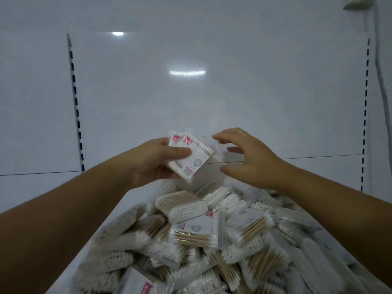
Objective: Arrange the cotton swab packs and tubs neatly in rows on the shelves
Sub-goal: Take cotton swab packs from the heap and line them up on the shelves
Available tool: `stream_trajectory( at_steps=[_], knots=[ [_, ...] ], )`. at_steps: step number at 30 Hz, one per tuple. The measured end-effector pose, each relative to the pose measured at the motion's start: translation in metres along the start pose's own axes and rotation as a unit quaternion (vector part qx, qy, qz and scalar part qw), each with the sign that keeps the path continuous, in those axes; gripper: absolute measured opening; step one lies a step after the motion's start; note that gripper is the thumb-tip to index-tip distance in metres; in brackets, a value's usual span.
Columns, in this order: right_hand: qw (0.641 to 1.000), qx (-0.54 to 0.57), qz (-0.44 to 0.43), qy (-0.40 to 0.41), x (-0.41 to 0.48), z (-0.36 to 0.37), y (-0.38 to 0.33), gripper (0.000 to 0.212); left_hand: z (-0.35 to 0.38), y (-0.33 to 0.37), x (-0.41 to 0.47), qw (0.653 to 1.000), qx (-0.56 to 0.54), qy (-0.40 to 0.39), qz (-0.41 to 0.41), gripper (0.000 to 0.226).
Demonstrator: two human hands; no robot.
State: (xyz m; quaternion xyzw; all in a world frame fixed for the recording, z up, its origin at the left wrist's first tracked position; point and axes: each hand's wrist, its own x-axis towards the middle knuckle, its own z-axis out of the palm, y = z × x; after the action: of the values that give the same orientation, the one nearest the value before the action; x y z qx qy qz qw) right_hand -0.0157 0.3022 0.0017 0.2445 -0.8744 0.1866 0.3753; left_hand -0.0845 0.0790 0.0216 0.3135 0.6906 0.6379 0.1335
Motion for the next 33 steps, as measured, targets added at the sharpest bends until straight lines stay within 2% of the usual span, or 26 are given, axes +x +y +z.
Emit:
stream_trajectory(
  at_steps=[2,4,9,14,17,19,21,23,26,28,33],
  knots=[
    [0.986,-0.094,0.046,-0.127,-0.007,0.002,0.006,0.054,-0.012,0.0,-0.005,0.999,-0.013,0.041,0.017,0.06],
    [0.958,-0.156,0.052,-0.234,-0.011,0.012,0.007,0.055,-0.015,0.0,-0.01,0.998,-0.024,0.055,0.022,0.056],
    [0.962,-0.03,0.136,-0.233,-0.003,0.009,0.013,0.037,-0.011,-0.006,-0.021,0.996,-0.024,0.081,0.031,0.042],
    [0.943,0.105,0.168,-0.269,0.0,-0.005,0.031,0.032,-0.01,-0.004,-0.038,0.988,-0.023,0.143,0.05,0.052],
    [0.933,0.121,0.175,-0.292,0.005,0.001,0.033,0.024,-0.013,-0.01,-0.051,0.984,-0.018,0.173,0.044,0.053],
    [0.946,0.123,0.156,-0.255,0.008,0.005,0.031,0.014,-0.015,-0.013,-0.06,0.981,-0.016,0.188,0.041,0.047],
    [0.975,0.108,0.127,-0.147,0.009,0.007,0.029,0.004,-0.019,-0.014,-0.07,0.977,-0.018,0.207,0.048,0.045],
    [0.986,0.115,0.118,-0.017,0.01,0.007,0.024,0.013,-0.025,-0.013,-0.083,0.972,-0.021,0.227,0.061,0.048],
    [0.941,0.267,0.155,0.136,0.023,0.0,-0.011,0.024,-0.04,-0.012,-0.108,0.963,-0.036,0.253,0.083,0.048],
    [0.918,0.335,0.162,0.139,0.039,0.004,-0.055,0.032,-0.055,-0.015,-0.129,0.958,-0.053,0.265,0.095,0.053],
    [0.918,0.378,0.117,-0.022,0.075,0.097,-0.199,0.04,-0.107,-0.041,-0.21,0.952,-0.104,0.269,0.102,0.058]
  ],
)
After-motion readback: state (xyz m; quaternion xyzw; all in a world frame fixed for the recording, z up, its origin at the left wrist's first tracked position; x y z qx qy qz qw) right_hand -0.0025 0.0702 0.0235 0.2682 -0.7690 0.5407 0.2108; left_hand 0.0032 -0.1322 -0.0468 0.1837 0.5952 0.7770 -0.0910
